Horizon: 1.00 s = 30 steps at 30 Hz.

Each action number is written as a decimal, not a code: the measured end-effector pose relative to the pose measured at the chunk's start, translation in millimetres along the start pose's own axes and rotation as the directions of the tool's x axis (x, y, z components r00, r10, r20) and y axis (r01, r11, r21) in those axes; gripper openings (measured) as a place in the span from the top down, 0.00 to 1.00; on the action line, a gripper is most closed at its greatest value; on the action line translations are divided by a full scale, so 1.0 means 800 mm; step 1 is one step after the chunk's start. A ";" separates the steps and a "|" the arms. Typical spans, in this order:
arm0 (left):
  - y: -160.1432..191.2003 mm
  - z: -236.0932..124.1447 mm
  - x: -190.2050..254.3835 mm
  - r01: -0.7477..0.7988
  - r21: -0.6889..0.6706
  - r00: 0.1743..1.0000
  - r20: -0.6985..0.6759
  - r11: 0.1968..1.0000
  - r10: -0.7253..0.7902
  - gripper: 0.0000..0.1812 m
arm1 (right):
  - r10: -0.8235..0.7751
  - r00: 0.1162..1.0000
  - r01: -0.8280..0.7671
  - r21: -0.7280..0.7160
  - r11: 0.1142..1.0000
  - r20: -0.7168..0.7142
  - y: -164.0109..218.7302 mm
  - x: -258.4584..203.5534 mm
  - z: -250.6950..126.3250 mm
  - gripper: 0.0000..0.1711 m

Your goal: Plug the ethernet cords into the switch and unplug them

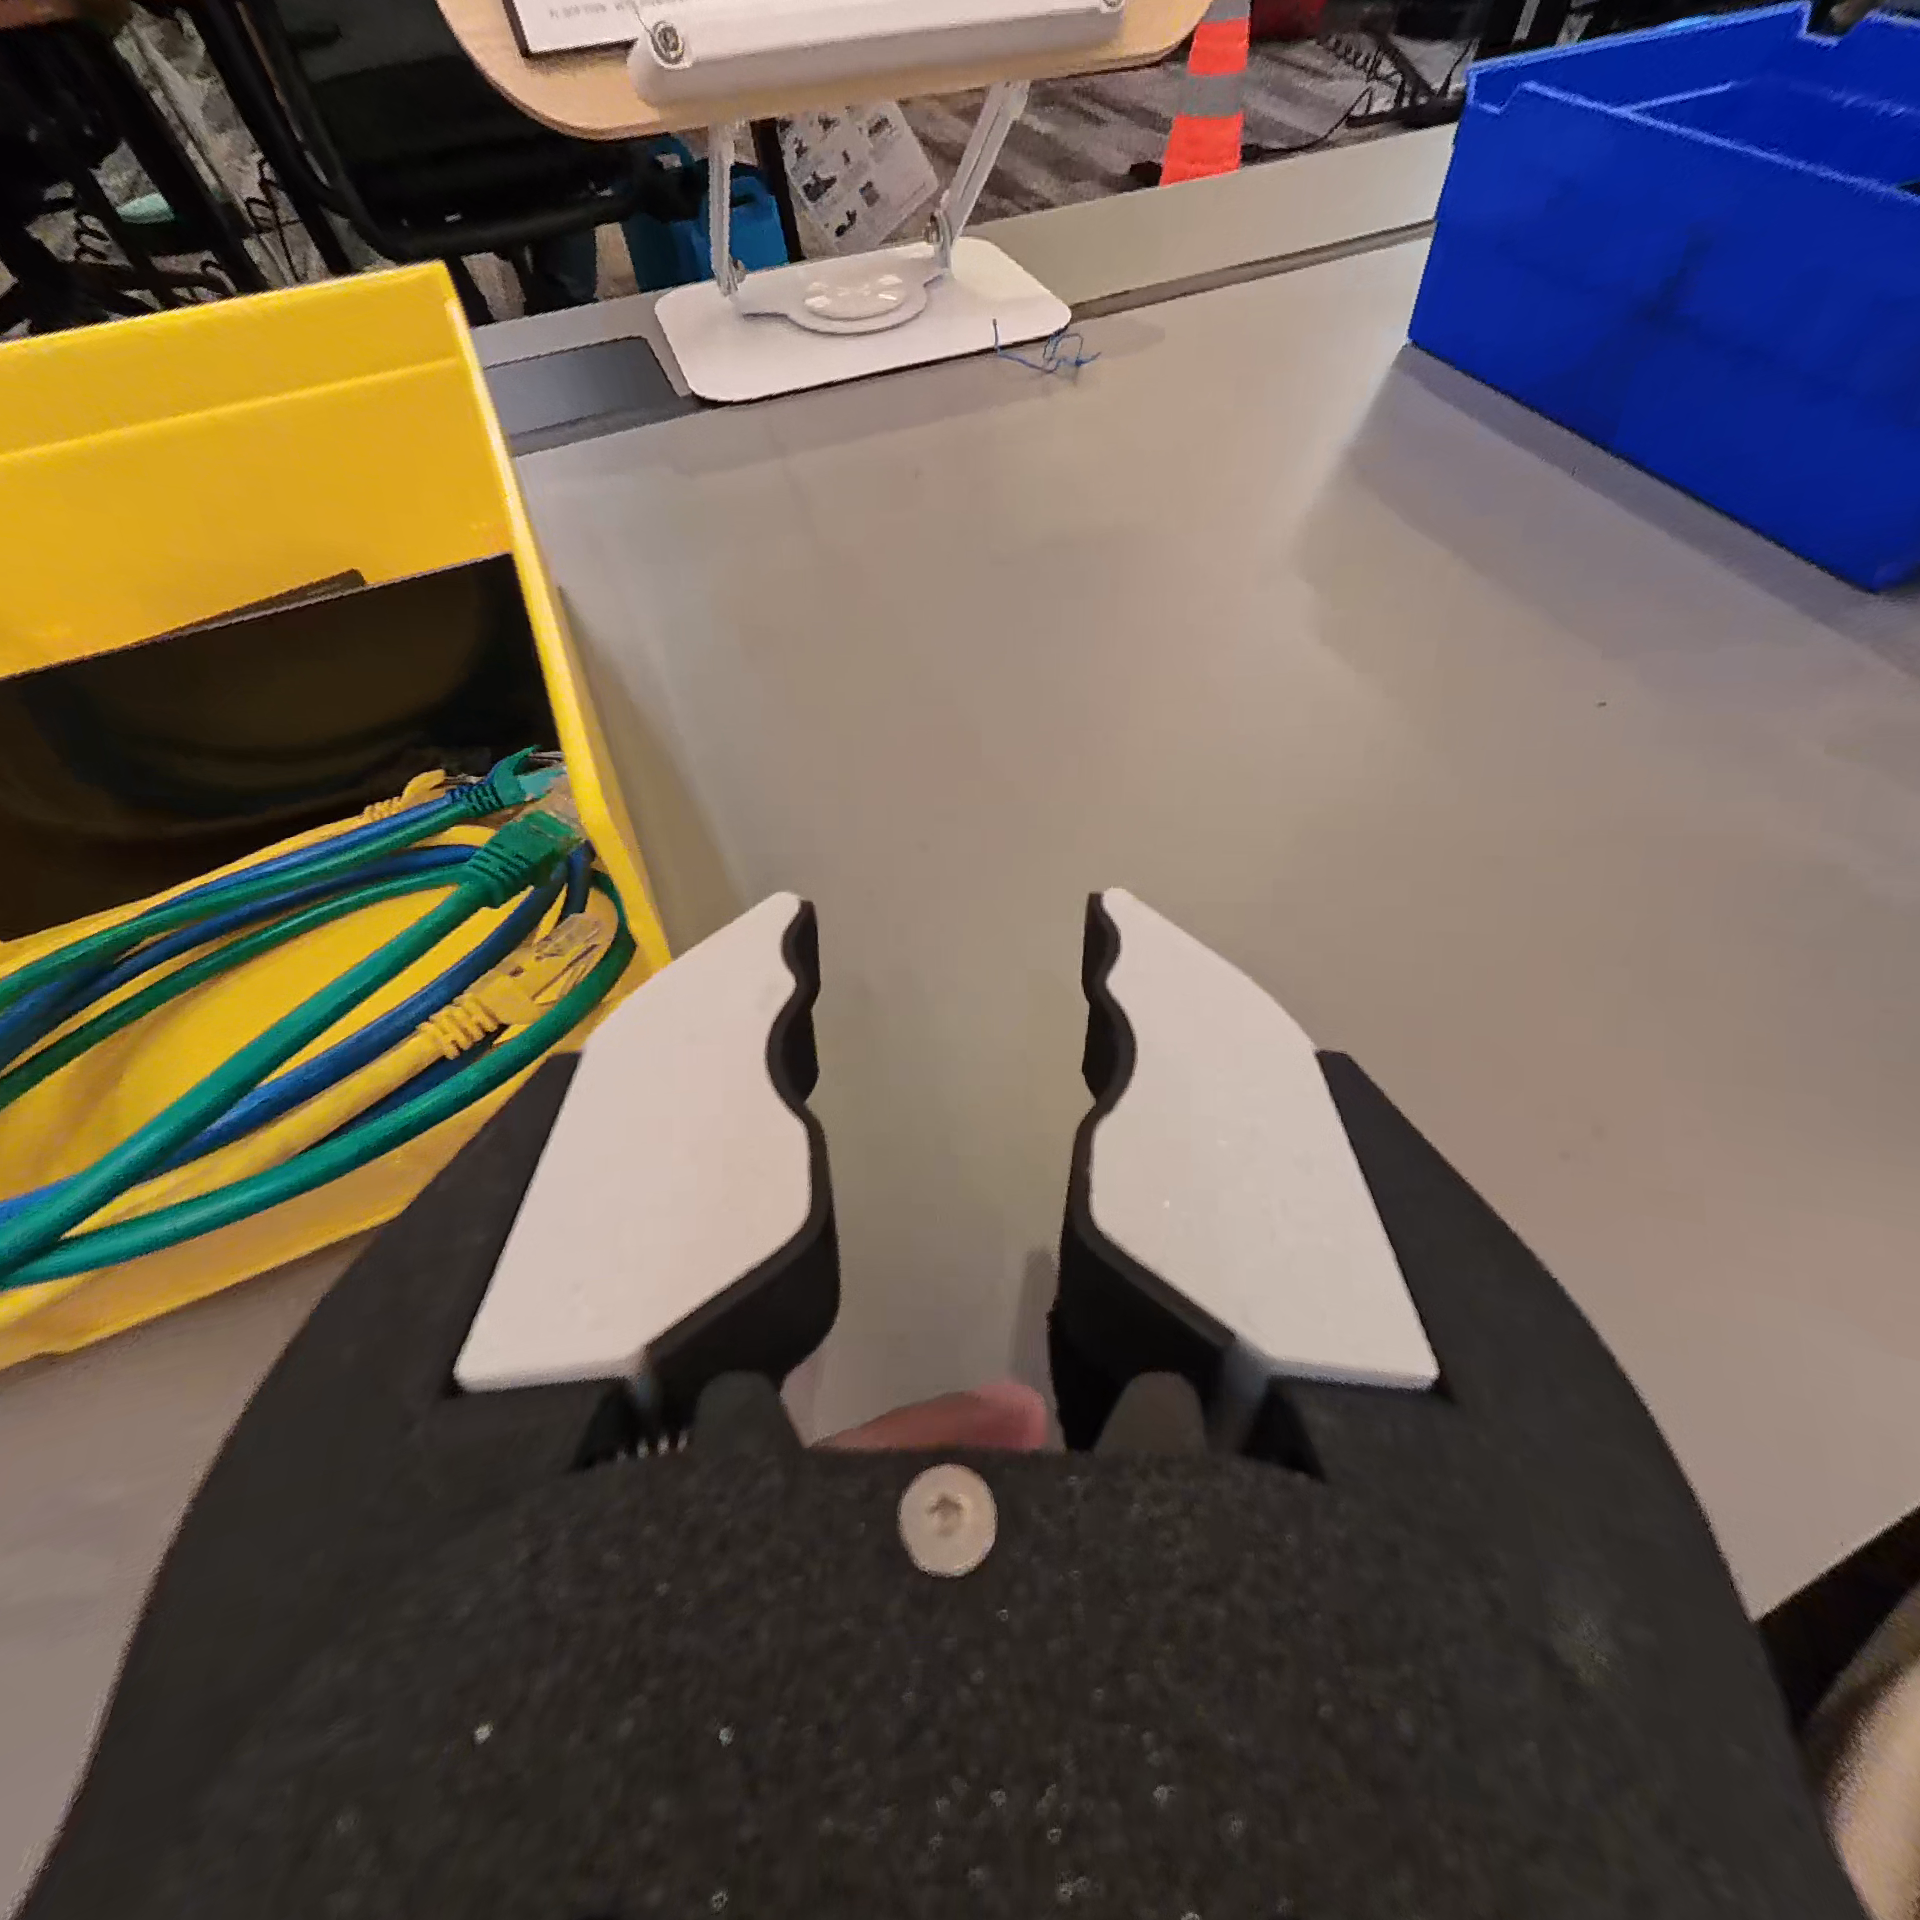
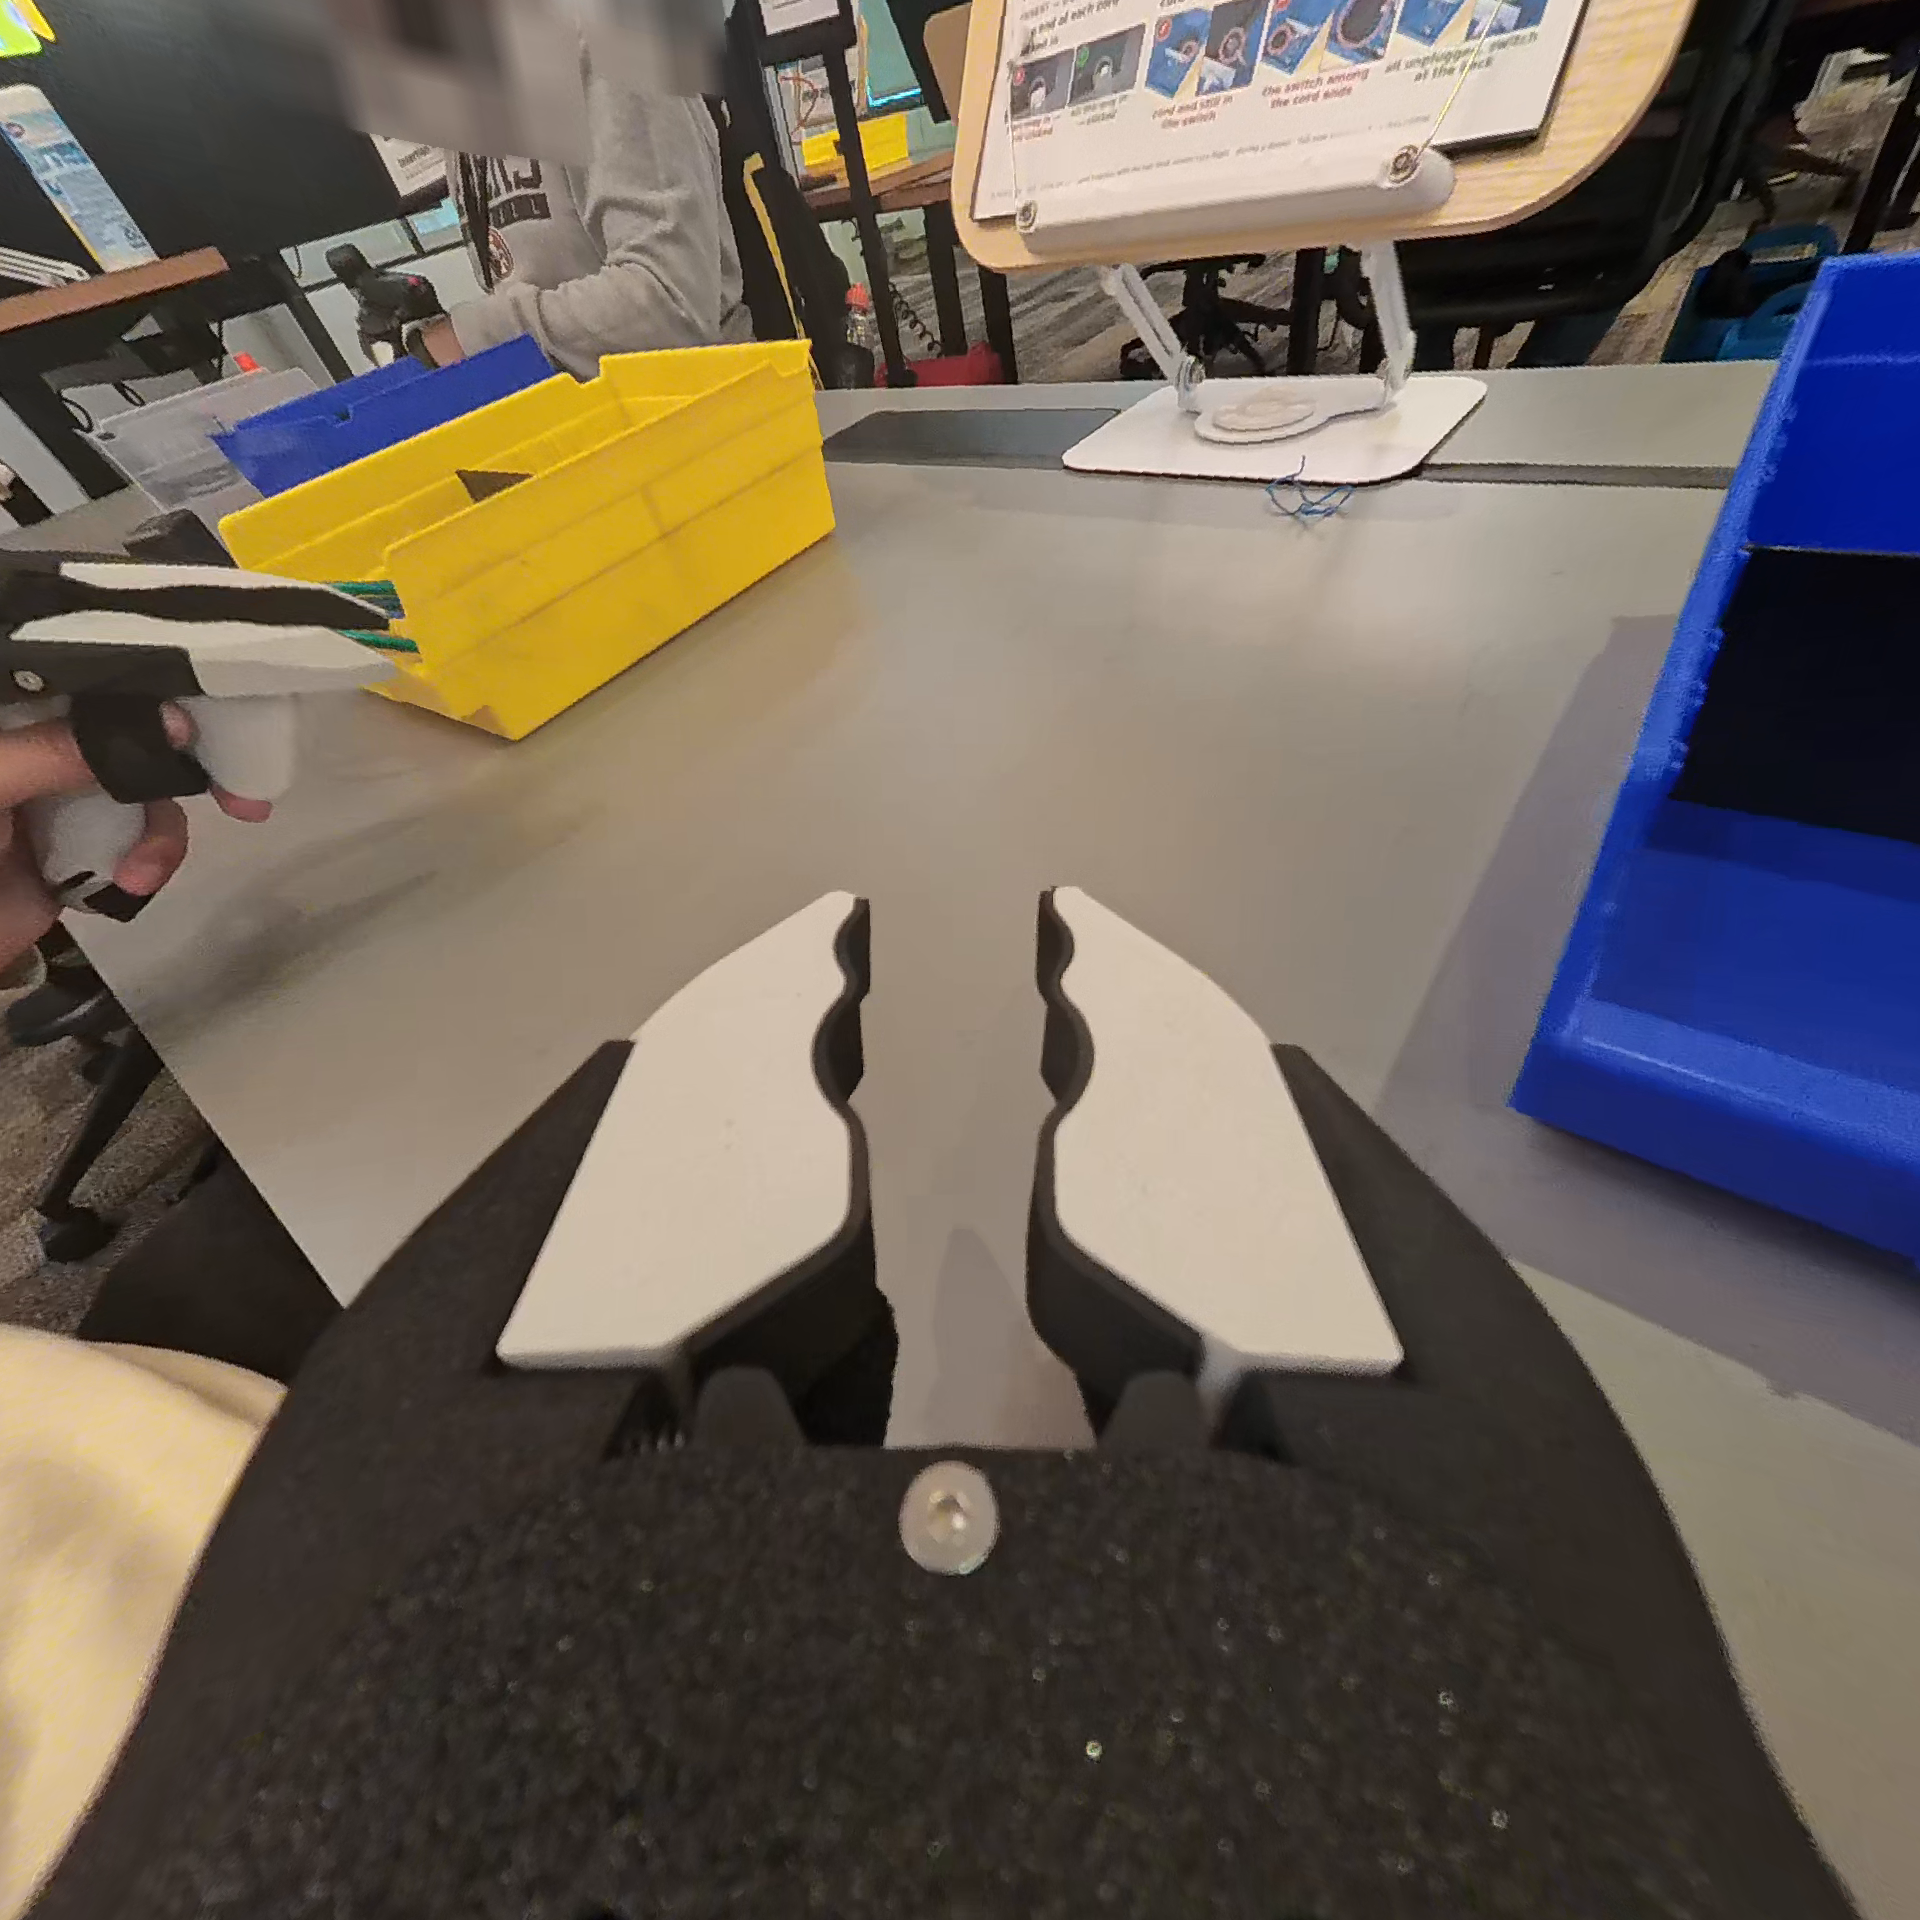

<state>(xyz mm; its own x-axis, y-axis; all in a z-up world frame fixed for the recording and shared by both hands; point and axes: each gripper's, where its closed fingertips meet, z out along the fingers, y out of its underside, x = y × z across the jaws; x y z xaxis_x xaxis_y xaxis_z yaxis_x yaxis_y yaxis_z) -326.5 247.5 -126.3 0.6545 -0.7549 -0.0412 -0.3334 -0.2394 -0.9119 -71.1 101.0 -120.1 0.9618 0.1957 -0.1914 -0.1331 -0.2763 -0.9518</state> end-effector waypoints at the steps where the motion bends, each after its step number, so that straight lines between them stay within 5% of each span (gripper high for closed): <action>1: 0.002 0.001 0.000 -0.007 -0.008 1.000 0.004 1.000 0.007 0.74 | -0.003 1.000 0.003 -0.008 1.000 0.001 0.002 -0.001 0.001 0.82; 17: 0.008 0.003 -0.007 0.007 -0.031 1.000 -0.023 0.999 -0.008 0.73 | -0.018 1.000 0.018 -0.015 1.000 -0.007 0.003 -0.003 0.000 0.83; 22: -0.010 -0.015 -0.008 0.180 -0.091 0.965 -0.178 0.979 -0.194 0.67 | 0.013 0.999 -0.014 0.009 1.000 0.033 0.001 -0.019 -0.009 0.83; 26: -0.045 -0.015 -0.051 0.199 -0.165 0.960 -0.162 0.966 -0.226 0.62 | 0.002 0.998 0.000 -0.029 1.000 0.066 0.010 -0.030 0.001 0.83; 30: -0.076 0.040 -0.128 0.178 -0.341 0.977 -0.050 0.923 -0.207 0.55 | -0.012 0.995 0.019 -0.068 0.998 0.103 0.018 -0.040 0.010 0.83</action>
<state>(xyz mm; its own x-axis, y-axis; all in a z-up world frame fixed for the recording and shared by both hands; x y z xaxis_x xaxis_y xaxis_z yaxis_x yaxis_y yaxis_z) -351.9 358.7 -79.9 0.6747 -0.7185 0.1691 -0.4224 -0.5637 -0.7099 -105.7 98.1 -129.2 0.9335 0.2949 -0.2037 -0.0983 -0.3359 -0.9368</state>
